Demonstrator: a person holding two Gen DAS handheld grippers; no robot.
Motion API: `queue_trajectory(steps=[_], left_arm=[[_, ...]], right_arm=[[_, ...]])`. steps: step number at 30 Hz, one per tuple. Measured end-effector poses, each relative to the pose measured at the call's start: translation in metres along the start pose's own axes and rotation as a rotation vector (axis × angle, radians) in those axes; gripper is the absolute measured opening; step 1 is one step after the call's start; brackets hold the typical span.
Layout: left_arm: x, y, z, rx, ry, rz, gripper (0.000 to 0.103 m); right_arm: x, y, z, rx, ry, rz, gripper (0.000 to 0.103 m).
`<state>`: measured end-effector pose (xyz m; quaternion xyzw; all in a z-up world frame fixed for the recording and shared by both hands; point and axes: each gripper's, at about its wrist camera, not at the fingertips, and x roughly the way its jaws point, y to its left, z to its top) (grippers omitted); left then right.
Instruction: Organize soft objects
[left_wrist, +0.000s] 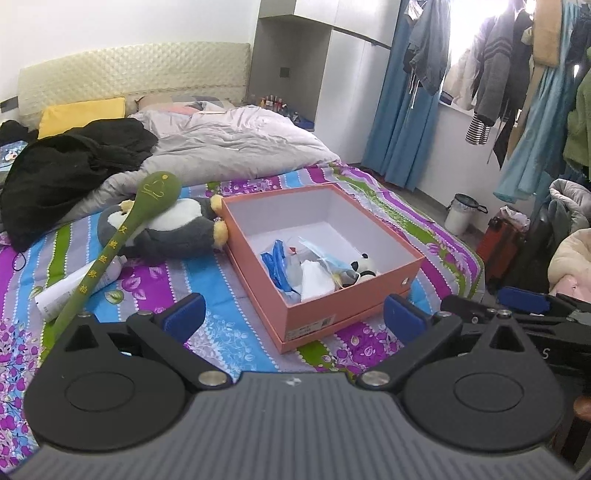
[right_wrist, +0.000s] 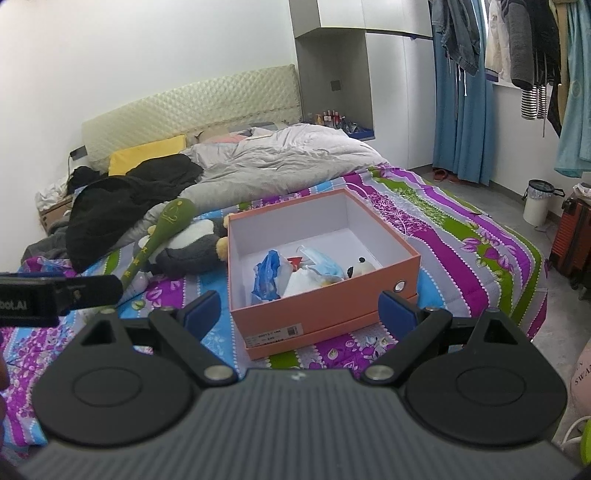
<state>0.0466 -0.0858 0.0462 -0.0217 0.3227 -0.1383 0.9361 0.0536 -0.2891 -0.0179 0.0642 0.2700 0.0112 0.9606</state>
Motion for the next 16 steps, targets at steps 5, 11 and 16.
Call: queue_trajectory(steps=[5,11,16], left_arm=[[-0.0013,-0.0002,0.0000,0.005,-0.006,0.003,0.103],[-0.0024,-0.0016,-0.0005,0.006,-0.003,0.002,0.103],[-0.0025,-0.0017,-0.0006,0.006,-0.002,0.001,0.103]], right_arm=[[0.0011,-0.0011,-0.0006,-0.001,0.001,0.004,0.094],[0.0013,-0.0027,-0.0002,-0.001,-0.001,0.002,0.094],[0.0018,-0.0025,-0.0002,-0.003,-0.001,0.004,0.094]])
